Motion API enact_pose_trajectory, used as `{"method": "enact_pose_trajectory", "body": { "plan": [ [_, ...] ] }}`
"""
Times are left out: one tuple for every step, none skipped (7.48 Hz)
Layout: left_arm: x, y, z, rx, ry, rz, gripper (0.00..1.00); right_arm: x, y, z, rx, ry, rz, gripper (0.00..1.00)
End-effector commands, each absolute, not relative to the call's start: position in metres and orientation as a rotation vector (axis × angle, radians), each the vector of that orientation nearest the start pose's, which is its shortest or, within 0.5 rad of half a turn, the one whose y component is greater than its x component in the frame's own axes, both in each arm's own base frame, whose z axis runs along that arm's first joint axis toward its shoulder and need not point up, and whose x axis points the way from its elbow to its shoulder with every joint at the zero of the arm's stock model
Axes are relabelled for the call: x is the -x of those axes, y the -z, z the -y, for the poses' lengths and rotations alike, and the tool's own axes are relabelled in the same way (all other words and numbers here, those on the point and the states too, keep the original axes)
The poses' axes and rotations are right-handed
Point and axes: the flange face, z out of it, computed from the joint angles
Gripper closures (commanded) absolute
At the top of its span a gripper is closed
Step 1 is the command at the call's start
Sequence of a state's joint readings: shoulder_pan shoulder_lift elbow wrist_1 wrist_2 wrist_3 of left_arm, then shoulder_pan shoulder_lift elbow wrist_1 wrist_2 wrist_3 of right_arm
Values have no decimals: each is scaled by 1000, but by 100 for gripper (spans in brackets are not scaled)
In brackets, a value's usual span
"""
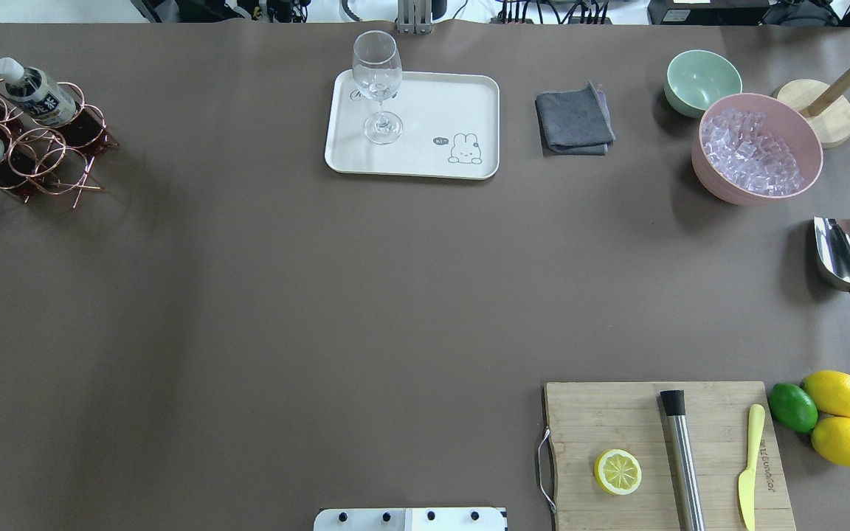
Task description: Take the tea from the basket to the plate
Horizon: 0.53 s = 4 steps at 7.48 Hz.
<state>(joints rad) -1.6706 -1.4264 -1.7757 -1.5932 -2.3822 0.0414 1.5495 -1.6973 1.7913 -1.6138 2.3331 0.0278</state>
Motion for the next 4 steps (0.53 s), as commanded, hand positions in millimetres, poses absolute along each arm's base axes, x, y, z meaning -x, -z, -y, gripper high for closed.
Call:
{"method": "enact_pose_trajectory", "body": {
  "plan": [
    [103, -622, 427, -132, 18, -804, 2, -55, -617, 439, -25, 12, 760, 0],
    [103, -622, 426, -136, 16, -803, 2, -55, -616, 439, -27, 12, 762, 0],
    [102, -624, 425, -132, 15, -804, 2, -56, -616, 440, -27, 11, 765, 0],
    [101, -634, 425, -114, 21, -805, 2, -55, -616, 440, -25, 12, 763, 0]
  ]
}}
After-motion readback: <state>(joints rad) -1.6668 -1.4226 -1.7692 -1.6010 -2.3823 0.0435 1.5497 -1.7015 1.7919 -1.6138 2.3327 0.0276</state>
